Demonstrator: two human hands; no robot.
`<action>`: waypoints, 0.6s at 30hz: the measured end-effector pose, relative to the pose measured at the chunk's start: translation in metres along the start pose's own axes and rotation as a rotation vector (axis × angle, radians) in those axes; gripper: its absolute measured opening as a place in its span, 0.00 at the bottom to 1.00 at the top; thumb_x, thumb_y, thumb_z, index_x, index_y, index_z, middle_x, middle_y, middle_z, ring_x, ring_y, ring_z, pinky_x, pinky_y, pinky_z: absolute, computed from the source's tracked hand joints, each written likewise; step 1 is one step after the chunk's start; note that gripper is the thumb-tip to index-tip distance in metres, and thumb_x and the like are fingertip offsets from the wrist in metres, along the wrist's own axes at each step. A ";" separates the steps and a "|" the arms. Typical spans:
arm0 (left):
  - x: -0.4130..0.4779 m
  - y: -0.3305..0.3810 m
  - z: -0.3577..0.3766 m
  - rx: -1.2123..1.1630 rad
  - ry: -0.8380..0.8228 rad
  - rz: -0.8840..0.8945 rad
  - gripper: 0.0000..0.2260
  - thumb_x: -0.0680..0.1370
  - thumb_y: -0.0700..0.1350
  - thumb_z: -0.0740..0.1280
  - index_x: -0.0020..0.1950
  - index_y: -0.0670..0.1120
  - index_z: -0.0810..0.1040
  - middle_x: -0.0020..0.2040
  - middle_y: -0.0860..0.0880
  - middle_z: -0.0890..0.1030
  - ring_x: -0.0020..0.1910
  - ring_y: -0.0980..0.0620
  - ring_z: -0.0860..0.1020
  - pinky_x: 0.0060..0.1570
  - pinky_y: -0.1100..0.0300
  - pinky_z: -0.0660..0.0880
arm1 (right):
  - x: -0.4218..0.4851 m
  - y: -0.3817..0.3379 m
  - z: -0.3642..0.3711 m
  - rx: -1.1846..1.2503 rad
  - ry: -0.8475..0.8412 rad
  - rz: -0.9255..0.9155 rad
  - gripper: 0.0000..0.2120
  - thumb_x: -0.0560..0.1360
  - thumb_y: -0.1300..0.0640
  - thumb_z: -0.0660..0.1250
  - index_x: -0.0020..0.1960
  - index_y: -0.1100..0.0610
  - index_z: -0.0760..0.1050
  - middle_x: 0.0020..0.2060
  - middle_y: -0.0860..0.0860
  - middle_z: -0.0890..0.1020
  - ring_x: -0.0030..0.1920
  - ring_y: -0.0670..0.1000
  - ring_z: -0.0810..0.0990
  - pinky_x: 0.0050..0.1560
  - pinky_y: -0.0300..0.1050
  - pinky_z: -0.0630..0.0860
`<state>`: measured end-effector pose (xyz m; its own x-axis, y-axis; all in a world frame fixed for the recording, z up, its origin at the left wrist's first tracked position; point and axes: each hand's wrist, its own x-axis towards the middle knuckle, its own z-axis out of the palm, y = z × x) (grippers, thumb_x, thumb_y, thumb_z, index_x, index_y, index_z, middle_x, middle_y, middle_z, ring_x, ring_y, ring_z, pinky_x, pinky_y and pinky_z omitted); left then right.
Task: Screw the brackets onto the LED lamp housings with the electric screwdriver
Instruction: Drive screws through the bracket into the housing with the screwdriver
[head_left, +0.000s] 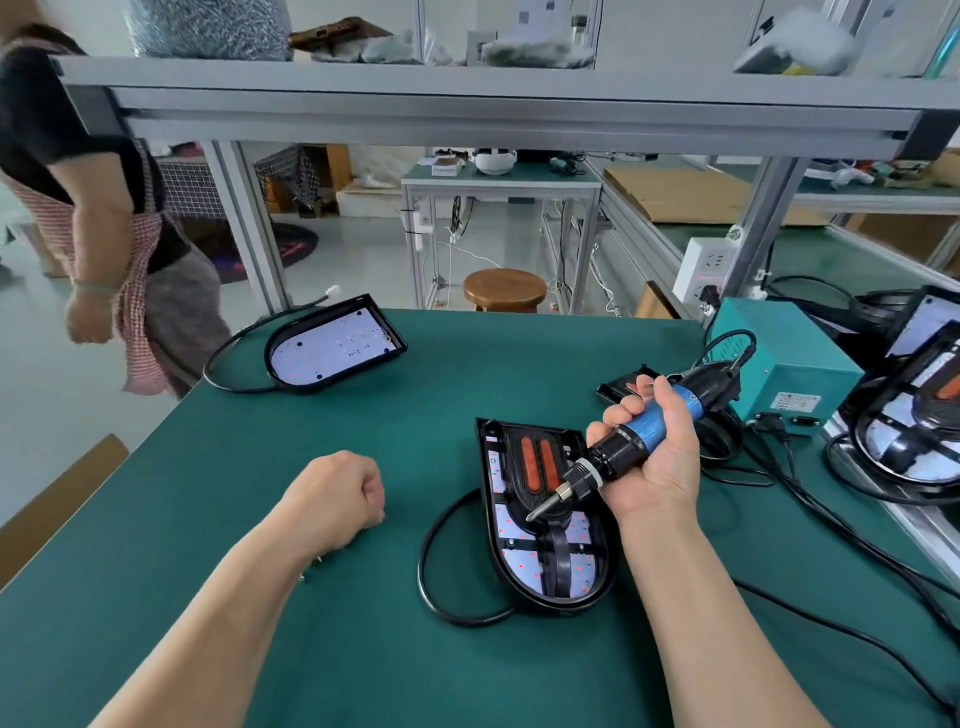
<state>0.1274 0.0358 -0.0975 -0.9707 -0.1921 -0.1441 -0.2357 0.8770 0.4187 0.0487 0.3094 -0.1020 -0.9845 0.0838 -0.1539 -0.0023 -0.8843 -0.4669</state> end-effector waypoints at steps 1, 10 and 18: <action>0.000 0.001 0.000 0.012 -0.003 0.004 0.02 0.73 0.38 0.71 0.41 0.43 0.80 0.37 0.54 0.79 0.36 0.51 0.76 0.39 0.56 0.76 | 0.000 0.000 0.000 0.000 -0.004 -0.002 0.05 0.78 0.53 0.68 0.46 0.52 0.75 0.31 0.45 0.73 0.29 0.44 0.70 0.32 0.39 0.65; -0.015 0.029 -0.001 -0.125 0.170 0.122 0.05 0.78 0.44 0.68 0.41 0.49 0.76 0.39 0.54 0.79 0.41 0.51 0.77 0.39 0.57 0.73 | -0.001 0.001 0.001 0.009 -0.010 0.001 0.05 0.75 0.53 0.71 0.46 0.52 0.75 0.32 0.45 0.74 0.29 0.44 0.72 0.32 0.39 0.68; -0.028 0.077 -0.005 -0.593 0.049 0.269 0.05 0.78 0.37 0.68 0.43 0.45 0.78 0.36 0.48 0.83 0.31 0.59 0.79 0.36 0.68 0.74 | -0.001 -0.002 0.000 0.037 -0.008 0.012 0.05 0.78 0.53 0.69 0.47 0.52 0.75 0.32 0.45 0.74 0.29 0.44 0.73 0.32 0.39 0.68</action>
<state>0.1359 0.1065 -0.0571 -0.9971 -0.0320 0.0696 0.0437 0.5085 0.8600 0.0496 0.3114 -0.1009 -0.9858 0.0697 -0.1525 0.0032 -0.9016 -0.4325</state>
